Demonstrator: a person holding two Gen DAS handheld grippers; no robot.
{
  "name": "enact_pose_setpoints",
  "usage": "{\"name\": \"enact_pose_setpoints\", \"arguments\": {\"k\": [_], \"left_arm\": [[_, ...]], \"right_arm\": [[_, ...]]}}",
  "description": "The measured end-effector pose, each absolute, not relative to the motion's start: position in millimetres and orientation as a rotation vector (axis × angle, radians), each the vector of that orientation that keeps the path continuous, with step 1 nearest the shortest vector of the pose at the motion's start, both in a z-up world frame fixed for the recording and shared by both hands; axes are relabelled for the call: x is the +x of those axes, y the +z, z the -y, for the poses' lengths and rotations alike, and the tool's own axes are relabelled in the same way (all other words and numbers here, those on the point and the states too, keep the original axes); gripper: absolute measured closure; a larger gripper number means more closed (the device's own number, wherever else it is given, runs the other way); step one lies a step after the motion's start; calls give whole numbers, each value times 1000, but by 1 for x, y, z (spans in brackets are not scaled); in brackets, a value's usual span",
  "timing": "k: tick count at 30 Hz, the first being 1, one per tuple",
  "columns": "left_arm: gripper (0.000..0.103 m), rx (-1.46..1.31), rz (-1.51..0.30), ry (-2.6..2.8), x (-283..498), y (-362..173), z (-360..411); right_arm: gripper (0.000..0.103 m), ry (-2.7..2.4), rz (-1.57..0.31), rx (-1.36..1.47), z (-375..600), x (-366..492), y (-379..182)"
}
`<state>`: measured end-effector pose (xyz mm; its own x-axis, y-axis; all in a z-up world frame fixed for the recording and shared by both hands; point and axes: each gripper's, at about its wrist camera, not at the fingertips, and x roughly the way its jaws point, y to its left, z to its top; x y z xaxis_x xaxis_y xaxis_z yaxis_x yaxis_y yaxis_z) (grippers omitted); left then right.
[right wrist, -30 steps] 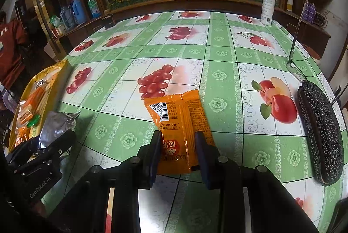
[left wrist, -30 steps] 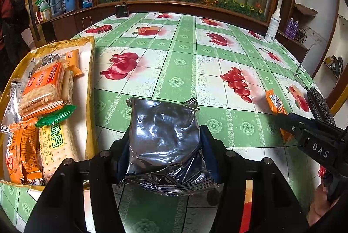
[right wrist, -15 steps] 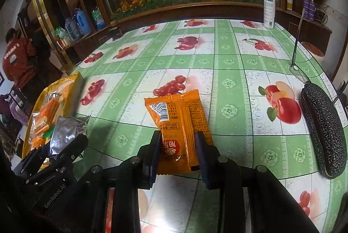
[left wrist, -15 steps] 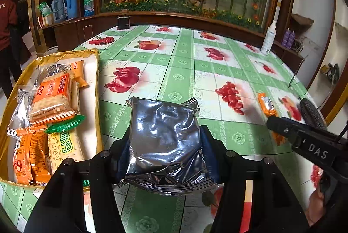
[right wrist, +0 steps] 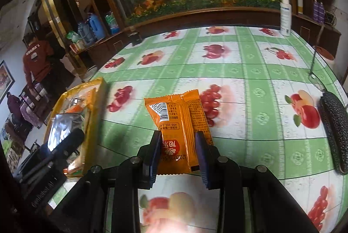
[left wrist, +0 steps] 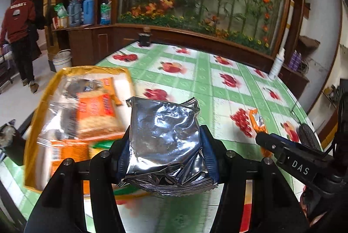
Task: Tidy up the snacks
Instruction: 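Carry the silver bag in left tool over the tray while right tool carries the orange bag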
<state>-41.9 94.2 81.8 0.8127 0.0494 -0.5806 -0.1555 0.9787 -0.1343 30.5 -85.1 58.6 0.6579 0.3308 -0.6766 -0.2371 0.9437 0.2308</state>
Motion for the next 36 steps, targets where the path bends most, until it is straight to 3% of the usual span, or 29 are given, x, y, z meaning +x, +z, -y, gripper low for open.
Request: {"name": "enact_pose_setpoints", "arguments": {"k": [16,36], "left_arm": [[47,-296,-599,322,-63,51,-199],[46,-374,-637,365,-53,31,-215]], "right_arm": [[71,548,-774,71,-28,37,87],[71,647,-863,14,-150,82,59]]}}
